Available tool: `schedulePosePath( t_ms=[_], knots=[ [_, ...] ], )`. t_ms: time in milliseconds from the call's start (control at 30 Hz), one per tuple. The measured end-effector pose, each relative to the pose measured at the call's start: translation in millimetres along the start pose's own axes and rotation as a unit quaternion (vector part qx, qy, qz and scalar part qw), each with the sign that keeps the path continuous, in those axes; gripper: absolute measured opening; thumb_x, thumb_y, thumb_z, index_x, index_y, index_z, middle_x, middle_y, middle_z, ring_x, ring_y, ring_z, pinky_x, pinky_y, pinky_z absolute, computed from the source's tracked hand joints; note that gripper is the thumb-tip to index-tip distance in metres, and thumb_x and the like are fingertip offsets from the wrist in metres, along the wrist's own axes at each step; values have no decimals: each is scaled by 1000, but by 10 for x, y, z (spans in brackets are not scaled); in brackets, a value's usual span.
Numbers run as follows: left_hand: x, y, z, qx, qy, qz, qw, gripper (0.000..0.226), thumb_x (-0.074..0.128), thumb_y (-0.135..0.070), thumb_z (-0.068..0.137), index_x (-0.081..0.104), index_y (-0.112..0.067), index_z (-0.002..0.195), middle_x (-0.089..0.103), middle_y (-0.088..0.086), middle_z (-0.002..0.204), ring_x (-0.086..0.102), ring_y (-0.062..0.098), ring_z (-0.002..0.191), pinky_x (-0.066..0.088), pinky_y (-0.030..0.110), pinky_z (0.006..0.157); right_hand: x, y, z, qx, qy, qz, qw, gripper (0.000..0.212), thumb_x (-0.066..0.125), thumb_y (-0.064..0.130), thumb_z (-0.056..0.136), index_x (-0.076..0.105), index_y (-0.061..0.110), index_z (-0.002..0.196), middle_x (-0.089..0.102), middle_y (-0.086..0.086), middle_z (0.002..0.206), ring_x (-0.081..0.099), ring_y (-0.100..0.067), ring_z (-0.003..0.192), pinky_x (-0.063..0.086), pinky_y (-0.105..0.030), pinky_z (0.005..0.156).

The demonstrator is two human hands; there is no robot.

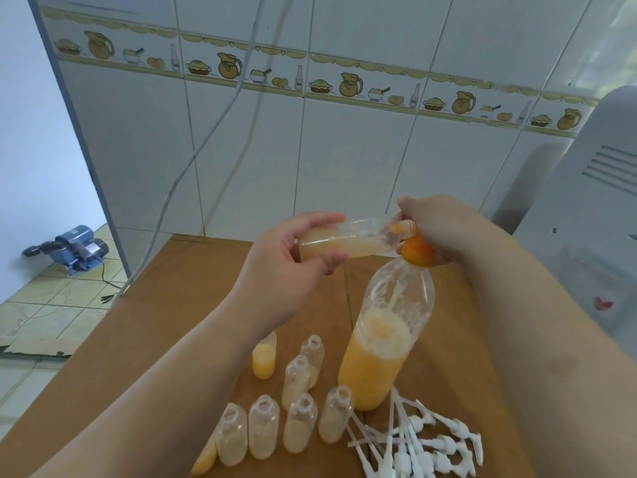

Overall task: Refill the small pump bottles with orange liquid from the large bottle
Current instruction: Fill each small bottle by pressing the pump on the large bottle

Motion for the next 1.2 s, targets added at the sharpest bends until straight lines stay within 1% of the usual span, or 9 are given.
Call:
schedulePosePath(
  t_ms=[100, 233, 433, 567, 633, 767, 900, 1033, 1200],
  knots=[
    [8, -46, -13, 9, 2, -13, 1000, 37, 68, -11, 81, 61, -35, 108, 65, -10, 96, 64, 3, 71, 49, 9, 66, -68, 2, -47, 9, 12, 68, 998, 44, 31, 38, 102, 68, 15, 96, 66, 0, 79, 59, -22, 86, 48, -34, 74],
    [14, -80, -15, 18, -7, -23, 1000, 37, 69, -11, 78, 61, -37, 104, 65, -13, 93, 64, 0, 72, 47, 7, 64, -97, -1, -63, 1, -14, 106, 994, 41, 32, 36, 102, 63, 19, 80, 61, 3, 68, 56, -11, 64, 44, -25, 58],
    [25, 27, -6, -3, -1, 17, 1000, 36, 73, -15, 77, 61, -38, 102, 64, -14, 93, 64, 3, 78, 53, 14, 68, -11, 15, -11, -8, -41, -147, 988, 25, 33, 19, 102, 52, 10, 116, 58, -12, 116, 55, -27, 102, 41, -34, 88],
    [-8, -10, 46, 7, 12, 74, 997, 40, 77, -23, 74, 58, -40, 103, 61, -17, 98, 63, 0, 83, 54, 15, 74, -42, -10, -56, -14, -34, 14, 999, 39, 30, 32, 102, 64, 17, 90, 62, 0, 81, 54, -11, 71, 40, -26, 71],
    [-29, -44, 71, 16, 14, 118, 993, 43, 78, -31, 72, 56, -41, 107, 60, -17, 99, 59, -5, 85, 50, 10, 73, -75, -15, -75, -5, -30, 84, 996, 41, 32, 37, 101, 67, 19, 90, 67, -1, 79, 59, -11, 68, 45, -27, 65],
    [-86, -1, 85, 32, 32, 207, 977, 40, 73, -42, 74, 53, -38, 109, 58, -19, 97, 55, -10, 85, 44, 4, 69, -59, 50, -20, -26, -33, 44, 998, 41, 28, 37, 102, 64, 17, 98, 68, -1, 84, 60, -23, 94, 46, -41, 93],
    [-247, 275, -2, -57, 20, 227, 972, 26, 63, -45, 83, 51, -35, 104, 59, -16, 89, 55, -5, 75, 42, 13, 62, -56, 72, 24, -39, -18, 5, 999, 45, 25, 32, 103, 64, 11, 105, 71, -4, 90, 61, -23, 96, 43, -37, 91],
    [-504, 591, -216, -166, -39, 213, 962, 25, 56, -44, 89, 43, -36, 109, 59, -13, 95, 57, 5, 83, 45, 23, 66, -53, 48, 54, -21, -23, 33, 999, 46, 26, 34, 103, 65, 9, 106, 71, -5, 90, 59, -16, 84, 40, -31, 81],
    [-650, 891, -413, -239, 13, 293, 926, 31, 68, -40, 81, 49, -31, 104, 59, -10, 96, 56, 4, 83, 43, 21, 64, -44, 33, 51, -14, -33, 45, 998, 49, 26, 35, 102, 67, 9, 103, 71, -2, 85, 61, -18, 86, 39, -29, 73]
  ],
)
Point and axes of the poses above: each hand's wrist, its own z-axis towards the middle knuckle, its own x-axis out of the palm, y = z × x, the point moved 1 cm from there along z, towards the middle knuckle
